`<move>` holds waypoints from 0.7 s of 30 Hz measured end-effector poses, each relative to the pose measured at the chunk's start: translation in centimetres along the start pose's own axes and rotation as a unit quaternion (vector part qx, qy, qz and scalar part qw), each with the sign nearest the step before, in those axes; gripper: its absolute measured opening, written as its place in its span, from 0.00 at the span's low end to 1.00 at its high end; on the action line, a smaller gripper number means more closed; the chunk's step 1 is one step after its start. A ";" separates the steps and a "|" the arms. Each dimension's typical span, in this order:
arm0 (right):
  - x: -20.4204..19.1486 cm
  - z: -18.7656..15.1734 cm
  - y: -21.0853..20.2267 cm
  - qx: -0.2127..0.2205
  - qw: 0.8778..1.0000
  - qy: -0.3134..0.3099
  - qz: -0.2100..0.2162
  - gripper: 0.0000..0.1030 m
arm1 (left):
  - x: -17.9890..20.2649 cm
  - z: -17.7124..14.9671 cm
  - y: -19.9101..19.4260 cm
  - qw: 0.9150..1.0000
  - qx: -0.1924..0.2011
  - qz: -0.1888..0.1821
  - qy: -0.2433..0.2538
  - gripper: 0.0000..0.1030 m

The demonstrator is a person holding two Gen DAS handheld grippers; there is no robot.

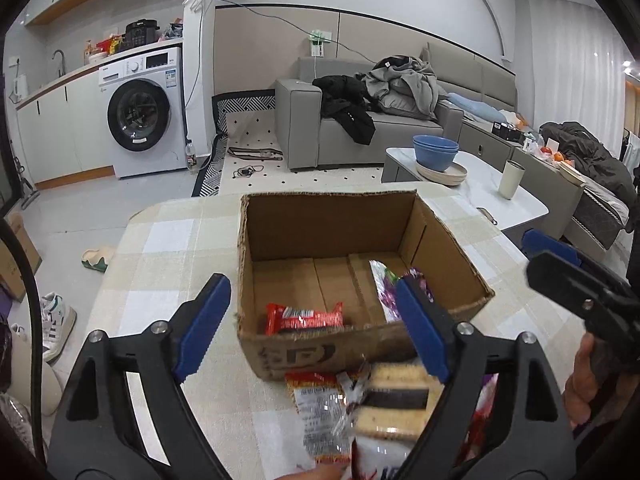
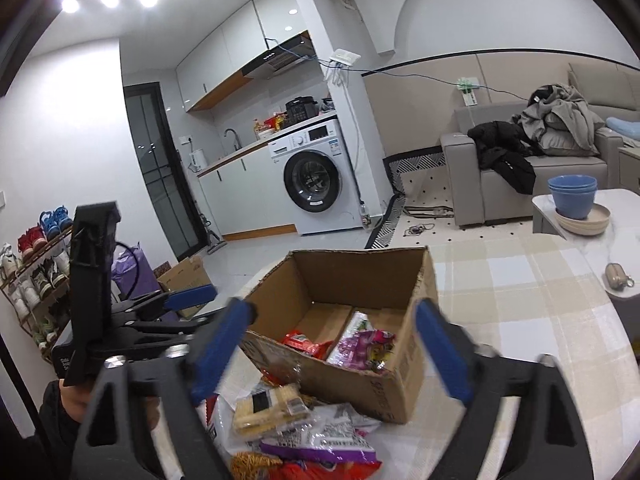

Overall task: Organize snacks
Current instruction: 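Open both grippers to drop the packets into the box, then move both grippers back toward the remaining snack pile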

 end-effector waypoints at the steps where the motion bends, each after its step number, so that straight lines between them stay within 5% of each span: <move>1: 0.2 0.1 -0.4 -0.002 1.000 0.000 -0.001 0.96 | -0.1 -0.3 -0.5 1.000 -0.002 0.001 -0.002 0.84; 4: 0.7 -0.1 -1.1 -0.020 1.000 -0.007 -0.018 0.99 | -0.4 -1.3 -2.0 1.000 0.000 0.006 -0.009 0.99; 21: 3.3 -3.6 -4.2 -0.112 0.992 -0.027 -0.054 1.00 | -1.0 -7.7 -7.5 0.999 -0.035 0.005 -0.022 0.99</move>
Point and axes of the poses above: each gripper's, at about its wrist camera, not at the fingertips, and y roughly the way its jaws point, x to its right, z to its top, the point moved 6 cm from there along y, roughly the way its jaws point, and after that the axes turned 9 degrees about x, right-handed, at the moved point
